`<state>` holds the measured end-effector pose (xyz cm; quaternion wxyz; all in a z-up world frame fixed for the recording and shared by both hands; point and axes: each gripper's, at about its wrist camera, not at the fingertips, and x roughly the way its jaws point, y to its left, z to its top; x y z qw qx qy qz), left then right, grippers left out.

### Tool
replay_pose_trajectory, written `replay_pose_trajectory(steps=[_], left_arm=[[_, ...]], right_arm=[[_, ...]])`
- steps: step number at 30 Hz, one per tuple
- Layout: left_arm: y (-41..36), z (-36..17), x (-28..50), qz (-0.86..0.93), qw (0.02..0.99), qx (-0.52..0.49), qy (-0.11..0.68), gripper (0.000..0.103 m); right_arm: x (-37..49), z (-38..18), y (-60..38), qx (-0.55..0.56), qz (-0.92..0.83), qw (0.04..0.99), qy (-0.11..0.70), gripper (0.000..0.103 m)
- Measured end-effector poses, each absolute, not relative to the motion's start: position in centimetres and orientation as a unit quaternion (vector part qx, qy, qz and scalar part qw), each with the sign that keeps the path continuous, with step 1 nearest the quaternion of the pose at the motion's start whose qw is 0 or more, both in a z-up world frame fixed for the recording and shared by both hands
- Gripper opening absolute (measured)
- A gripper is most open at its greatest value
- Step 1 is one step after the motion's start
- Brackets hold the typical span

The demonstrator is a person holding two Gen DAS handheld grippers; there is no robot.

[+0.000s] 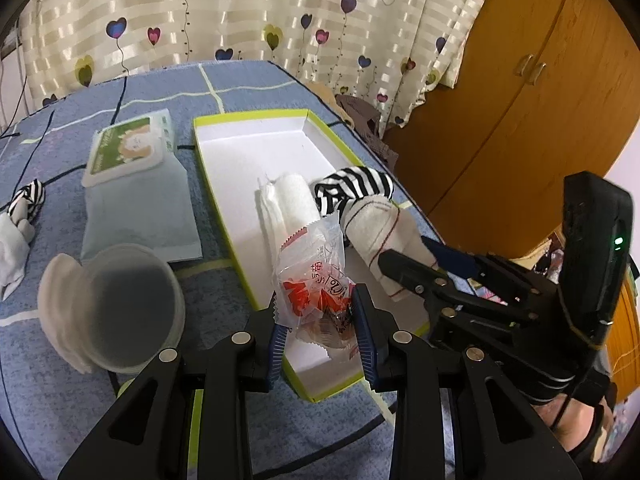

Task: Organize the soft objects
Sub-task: 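Lower the bag into the box and open the left tool while the right tool lowers the sock, then open the right tool to release the beige sock into the box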

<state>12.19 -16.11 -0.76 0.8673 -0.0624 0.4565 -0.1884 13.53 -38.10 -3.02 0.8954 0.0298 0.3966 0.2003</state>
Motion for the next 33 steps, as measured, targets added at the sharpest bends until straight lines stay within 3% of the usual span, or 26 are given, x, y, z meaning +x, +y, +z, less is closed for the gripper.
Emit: replay_pose_trajectory(steps=[12,15,18,33], left_arm=[[-17.0,-1.8,13.2,-0.190,0.859,-0.052,0.472,0.034],[-16.8,-1.7,13.0,-0.190,0.860,-0.055,0.470,0.037],[-16.8,-1.6,12.9,-0.195,0.861,-0.054,0.468,0.049],[-15.1,1.3,10.4,-0.208,0.876,-0.081,0.427,0.049]], right_arm=[[13.6,-2.4,-39.2,0.040,0.198,0.901,0.383,0.042],[13.5,-2.3,-39.2,0.041,0.197,0.902,0.381,0.042],[13.2,-2.1,-39.2,0.039,0.198,0.904,0.378,0.043],[10.8,0.8,-38.7,0.026,0.192,0.914,0.357,0.043]])
